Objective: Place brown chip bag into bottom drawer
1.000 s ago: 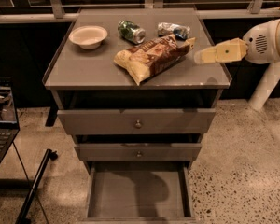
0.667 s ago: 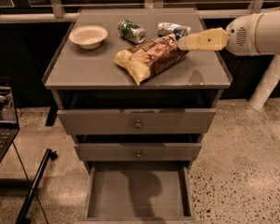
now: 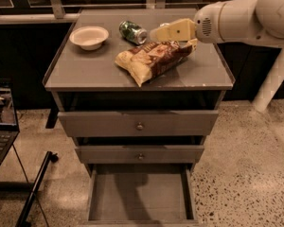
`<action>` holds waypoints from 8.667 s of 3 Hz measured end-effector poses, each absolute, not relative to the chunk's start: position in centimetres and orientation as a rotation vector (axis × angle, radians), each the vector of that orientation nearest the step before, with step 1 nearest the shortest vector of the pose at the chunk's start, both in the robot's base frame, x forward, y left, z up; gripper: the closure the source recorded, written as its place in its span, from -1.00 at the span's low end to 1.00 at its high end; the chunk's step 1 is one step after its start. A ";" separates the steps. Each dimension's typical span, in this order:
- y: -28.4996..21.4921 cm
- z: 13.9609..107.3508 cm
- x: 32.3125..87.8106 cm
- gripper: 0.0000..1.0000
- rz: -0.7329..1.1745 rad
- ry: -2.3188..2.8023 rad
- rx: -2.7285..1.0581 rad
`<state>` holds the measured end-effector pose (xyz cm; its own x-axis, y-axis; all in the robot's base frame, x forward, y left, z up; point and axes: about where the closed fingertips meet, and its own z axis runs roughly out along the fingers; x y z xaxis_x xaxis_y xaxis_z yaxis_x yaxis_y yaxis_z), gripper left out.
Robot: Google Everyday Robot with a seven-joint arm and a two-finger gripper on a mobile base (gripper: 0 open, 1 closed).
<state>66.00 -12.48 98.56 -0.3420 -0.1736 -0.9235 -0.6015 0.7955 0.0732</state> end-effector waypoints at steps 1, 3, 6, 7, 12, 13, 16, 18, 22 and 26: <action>-12.0 98.6 66.1 -1.00 0.496 1.899 -0.597; -11.8 95.2 67.9 -1.00 0.497 1.913 -0.587; -9.1 88.9 71.0 -1.00 0.512 1.976 -0.683; -9.4 86.1 70.4 -1.00 0.466 2.033 -0.726; -9.4 85.8 70.4 1.00 0.461 2.038 -0.731; -8.9 86.1 70.4 1.00 0.496 2.015 -0.717; -10.9 94.1 62.5 1.00 0.638 1.977 -0.749; -11.0 97.5 55.4 1.00 0.740 2.035 -0.948; -7.9 95.0 49.2 1.00 0.778 2.120 -0.949; -6.7 85.4 39.5 1.00 0.354 2.217 -0.457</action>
Offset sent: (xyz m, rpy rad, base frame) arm 0.0123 -0.0125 -0.0298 -0.0054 -0.0043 -0.0476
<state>39.51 -6.73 85.44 -0.5937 -0.2045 -0.7783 -0.4364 0.8944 0.0979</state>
